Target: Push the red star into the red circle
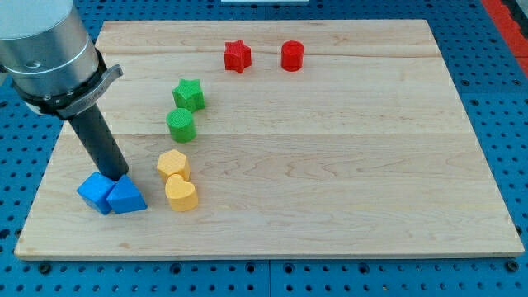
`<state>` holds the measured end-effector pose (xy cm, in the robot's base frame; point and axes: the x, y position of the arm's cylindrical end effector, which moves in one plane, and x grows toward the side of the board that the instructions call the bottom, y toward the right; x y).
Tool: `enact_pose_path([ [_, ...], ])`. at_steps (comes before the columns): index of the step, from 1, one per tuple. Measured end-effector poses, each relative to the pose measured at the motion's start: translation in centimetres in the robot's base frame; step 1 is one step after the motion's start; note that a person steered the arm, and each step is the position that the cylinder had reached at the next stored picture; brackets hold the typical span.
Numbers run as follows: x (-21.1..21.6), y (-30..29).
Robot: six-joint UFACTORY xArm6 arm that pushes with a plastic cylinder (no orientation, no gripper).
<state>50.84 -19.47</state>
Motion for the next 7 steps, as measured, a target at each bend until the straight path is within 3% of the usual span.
enact_pose_path([
  [2,-10.2,0.1],
  [4,-21.2,12.3],
  [5,-22.0,20.5],
  [7,-24.0,13.0],
])
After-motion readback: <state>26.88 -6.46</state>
